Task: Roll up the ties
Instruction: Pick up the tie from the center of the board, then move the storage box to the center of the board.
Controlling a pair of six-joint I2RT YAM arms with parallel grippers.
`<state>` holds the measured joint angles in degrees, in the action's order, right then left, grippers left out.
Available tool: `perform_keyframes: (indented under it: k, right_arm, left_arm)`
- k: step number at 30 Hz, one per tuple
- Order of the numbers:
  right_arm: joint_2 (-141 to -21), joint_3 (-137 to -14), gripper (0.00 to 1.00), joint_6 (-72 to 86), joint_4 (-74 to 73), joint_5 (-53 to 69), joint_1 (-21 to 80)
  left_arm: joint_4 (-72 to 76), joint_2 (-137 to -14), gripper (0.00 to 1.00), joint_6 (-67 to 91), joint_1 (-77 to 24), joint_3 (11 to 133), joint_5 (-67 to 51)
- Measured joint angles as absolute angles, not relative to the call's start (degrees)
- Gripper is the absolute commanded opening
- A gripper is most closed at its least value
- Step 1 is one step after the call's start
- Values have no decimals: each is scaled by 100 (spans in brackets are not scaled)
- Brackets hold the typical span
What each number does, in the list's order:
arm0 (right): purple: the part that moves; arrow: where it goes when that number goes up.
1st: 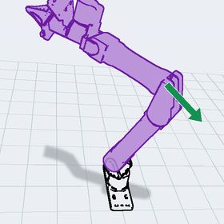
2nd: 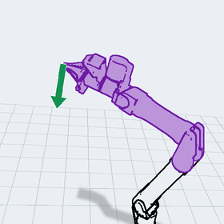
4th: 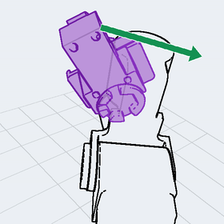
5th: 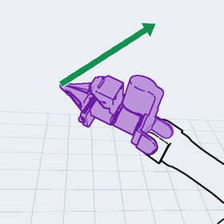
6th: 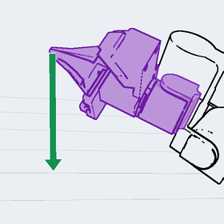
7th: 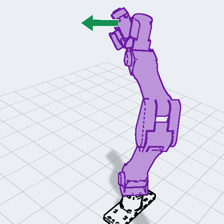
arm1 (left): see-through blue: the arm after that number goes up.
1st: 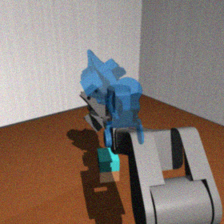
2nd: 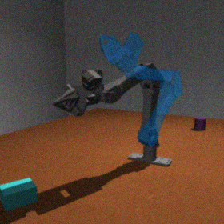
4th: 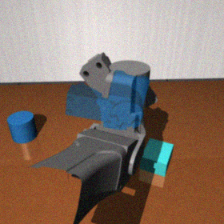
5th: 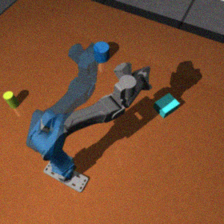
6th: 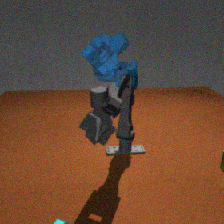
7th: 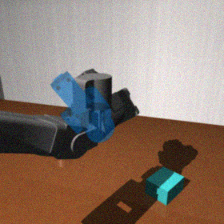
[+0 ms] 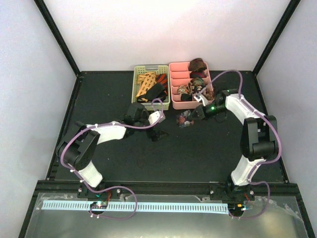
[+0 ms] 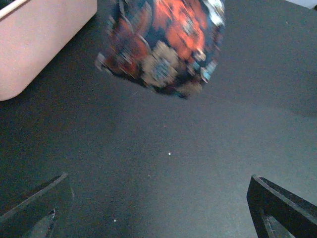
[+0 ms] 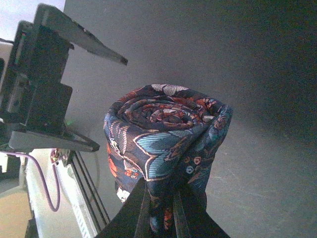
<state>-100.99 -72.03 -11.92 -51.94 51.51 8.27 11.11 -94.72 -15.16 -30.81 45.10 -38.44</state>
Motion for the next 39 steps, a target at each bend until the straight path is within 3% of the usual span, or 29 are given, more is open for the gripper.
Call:
perform_keyframes:
  k: [10, 25, 39]
  right_arm:
    - [-10650, -9485, 2, -593, -5424, 4248, 827]
    - [-12934, -13249, 2, 508, -5269, 2600, 915]
    - [-13708, -13957, 2, 578, -4912, 1608, 1389]
  left_arm:
    - [1087, -9472, 99, -1376, -3070, 4510, -4071]
    - [1192, -9435, 99, -1135, -2950, 4407, -4169]
    - [1210, -9435, 99, -958, -2838, 4405, -4272]
